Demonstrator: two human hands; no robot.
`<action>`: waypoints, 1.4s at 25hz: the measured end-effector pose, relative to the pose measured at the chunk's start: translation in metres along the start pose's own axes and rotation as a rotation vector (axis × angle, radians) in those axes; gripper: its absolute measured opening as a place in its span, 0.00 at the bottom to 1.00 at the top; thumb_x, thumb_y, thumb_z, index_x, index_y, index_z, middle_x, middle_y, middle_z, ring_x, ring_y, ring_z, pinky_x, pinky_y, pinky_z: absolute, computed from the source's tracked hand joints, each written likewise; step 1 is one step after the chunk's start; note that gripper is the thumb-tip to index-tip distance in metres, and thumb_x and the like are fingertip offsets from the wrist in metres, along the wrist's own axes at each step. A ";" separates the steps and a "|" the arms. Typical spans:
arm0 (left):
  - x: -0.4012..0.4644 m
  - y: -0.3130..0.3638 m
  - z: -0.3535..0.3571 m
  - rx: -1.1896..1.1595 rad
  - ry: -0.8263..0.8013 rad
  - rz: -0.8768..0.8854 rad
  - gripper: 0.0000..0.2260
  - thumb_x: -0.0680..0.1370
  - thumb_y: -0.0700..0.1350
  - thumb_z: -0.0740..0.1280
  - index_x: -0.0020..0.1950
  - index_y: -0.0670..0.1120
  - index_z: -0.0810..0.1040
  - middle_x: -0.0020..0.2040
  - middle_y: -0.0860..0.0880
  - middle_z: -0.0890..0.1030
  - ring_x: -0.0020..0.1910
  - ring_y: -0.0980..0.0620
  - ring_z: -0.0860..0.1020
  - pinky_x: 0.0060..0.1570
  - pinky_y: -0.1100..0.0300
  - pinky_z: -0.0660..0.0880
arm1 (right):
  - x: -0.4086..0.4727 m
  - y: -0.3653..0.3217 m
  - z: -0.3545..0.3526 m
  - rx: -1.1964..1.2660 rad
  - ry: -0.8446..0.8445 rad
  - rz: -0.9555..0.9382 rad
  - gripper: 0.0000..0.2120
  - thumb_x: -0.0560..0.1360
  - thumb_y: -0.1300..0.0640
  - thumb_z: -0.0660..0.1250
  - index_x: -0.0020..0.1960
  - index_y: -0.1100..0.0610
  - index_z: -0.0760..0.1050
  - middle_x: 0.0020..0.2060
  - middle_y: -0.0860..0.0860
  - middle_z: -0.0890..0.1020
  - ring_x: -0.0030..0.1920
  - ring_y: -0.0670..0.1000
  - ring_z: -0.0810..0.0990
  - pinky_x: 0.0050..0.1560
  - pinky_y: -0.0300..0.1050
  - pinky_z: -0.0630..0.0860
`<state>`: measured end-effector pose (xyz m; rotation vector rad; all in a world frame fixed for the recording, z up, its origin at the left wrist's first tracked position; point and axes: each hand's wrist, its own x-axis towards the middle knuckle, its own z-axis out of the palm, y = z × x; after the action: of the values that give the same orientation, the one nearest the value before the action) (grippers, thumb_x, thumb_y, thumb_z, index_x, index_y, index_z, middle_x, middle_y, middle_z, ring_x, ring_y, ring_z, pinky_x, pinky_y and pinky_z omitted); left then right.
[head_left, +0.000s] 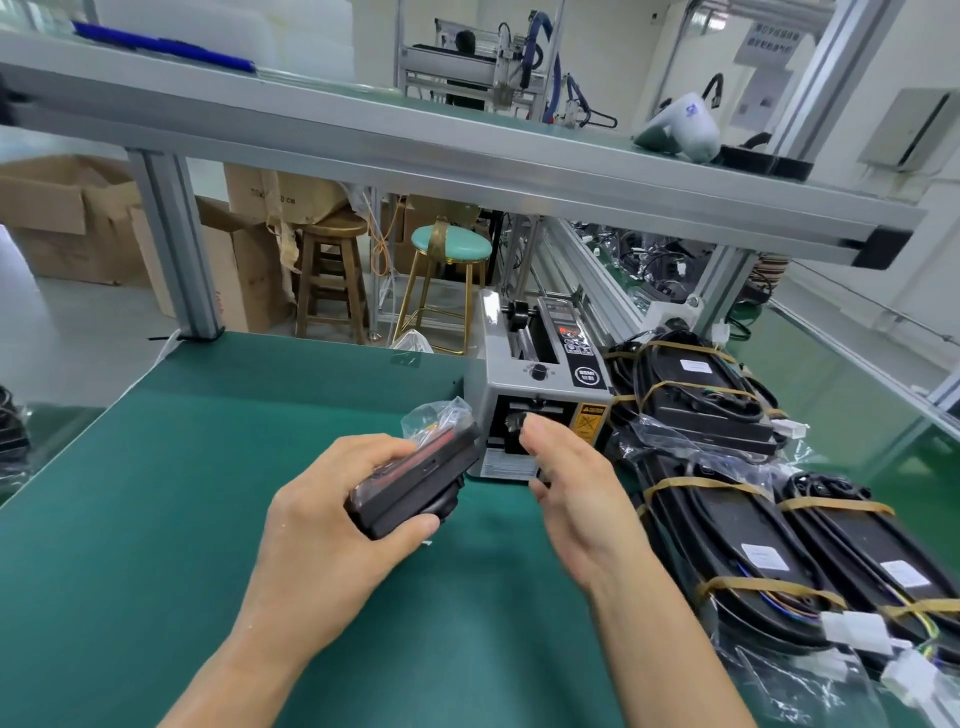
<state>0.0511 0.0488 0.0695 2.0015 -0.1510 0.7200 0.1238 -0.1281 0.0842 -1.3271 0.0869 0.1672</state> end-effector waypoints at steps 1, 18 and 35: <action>0.001 0.001 0.002 -0.011 0.004 -0.005 0.25 0.61 0.36 0.80 0.52 0.57 0.79 0.51 0.61 0.80 0.51 0.60 0.78 0.50 0.71 0.71 | -0.014 0.000 0.004 -0.016 -0.126 -0.056 0.07 0.64 0.50 0.76 0.41 0.50 0.85 0.54 0.38 0.82 0.56 0.35 0.77 0.53 0.35 0.65; 0.001 0.001 0.003 -0.021 0.035 -0.032 0.24 0.61 0.36 0.80 0.53 0.53 0.80 0.50 0.59 0.80 0.51 0.60 0.78 0.50 0.72 0.70 | -0.015 0.021 0.033 -0.151 -0.159 -0.237 0.02 0.71 0.65 0.72 0.41 0.63 0.83 0.64 0.47 0.76 0.57 0.27 0.73 0.59 0.34 0.66; 0.001 0.002 0.002 -0.019 0.050 -0.025 0.23 0.62 0.37 0.80 0.53 0.52 0.81 0.50 0.59 0.80 0.50 0.59 0.78 0.49 0.73 0.71 | -0.021 0.028 0.045 -0.210 -0.024 -0.329 0.08 0.71 0.65 0.72 0.38 0.53 0.80 0.59 0.48 0.78 0.59 0.35 0.76 0.62 0.38 0.72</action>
<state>0.0522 0.0461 0.0705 1.9628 -0.1025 0.7488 0.0972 -0.0797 0.0713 -1.5276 -0.1735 -0.0901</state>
